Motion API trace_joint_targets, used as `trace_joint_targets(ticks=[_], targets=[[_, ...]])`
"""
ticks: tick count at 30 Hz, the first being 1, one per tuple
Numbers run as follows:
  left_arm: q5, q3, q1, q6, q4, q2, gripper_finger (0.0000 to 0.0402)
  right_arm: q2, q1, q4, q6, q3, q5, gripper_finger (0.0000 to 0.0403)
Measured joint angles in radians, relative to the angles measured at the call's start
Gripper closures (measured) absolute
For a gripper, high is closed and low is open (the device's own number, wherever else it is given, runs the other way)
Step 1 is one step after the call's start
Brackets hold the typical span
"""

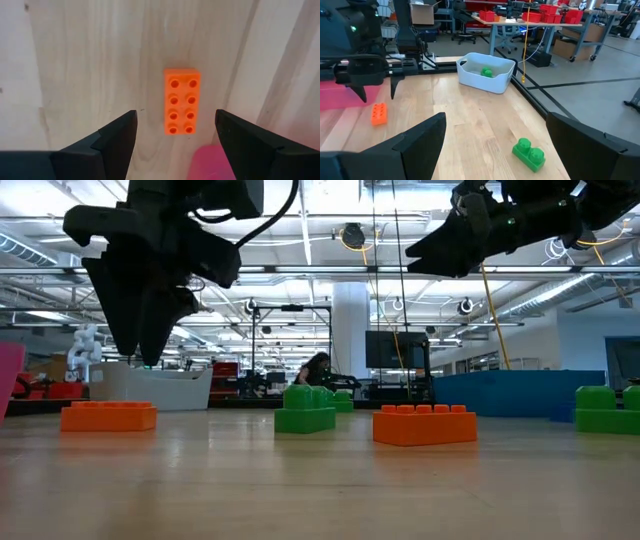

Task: Sort & place blocks by color
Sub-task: Put the orange game piece into the blue bin

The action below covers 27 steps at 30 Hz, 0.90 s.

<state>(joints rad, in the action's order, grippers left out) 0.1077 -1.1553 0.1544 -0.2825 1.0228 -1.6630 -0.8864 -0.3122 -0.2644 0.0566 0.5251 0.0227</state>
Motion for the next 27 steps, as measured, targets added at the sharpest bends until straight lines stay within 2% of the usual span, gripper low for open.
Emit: trace_joint_targets(ticks=[5, 11, 17, 27], targets=[[-0.029, 0.0, 0.005, -0.047, -0.015, -0.001, 0.013, 0.0, 0.0, 0.013, 0.0, 0.0, 0.001, 0.0065], [-0.015, 0.0, 0.004, -0.09, -0.001, -0.068, 0.013, 0.0, 0.0, 0.015, 0.0, 0.0, 0.001, 0.0065], [0.003, 0.0, 0.013, -0.069, 0.023, -0.158, 0.013, 0.0, 0.0, 0.016, 0.0, 0.0, 0.001, 0.0065], [0.004, 0.0, 0.025, -0.04, -0.043, -0.21, 0.013, 0.0, 0.0, 0.015, 0.001, 0.0, 0.001, 0.0065]])
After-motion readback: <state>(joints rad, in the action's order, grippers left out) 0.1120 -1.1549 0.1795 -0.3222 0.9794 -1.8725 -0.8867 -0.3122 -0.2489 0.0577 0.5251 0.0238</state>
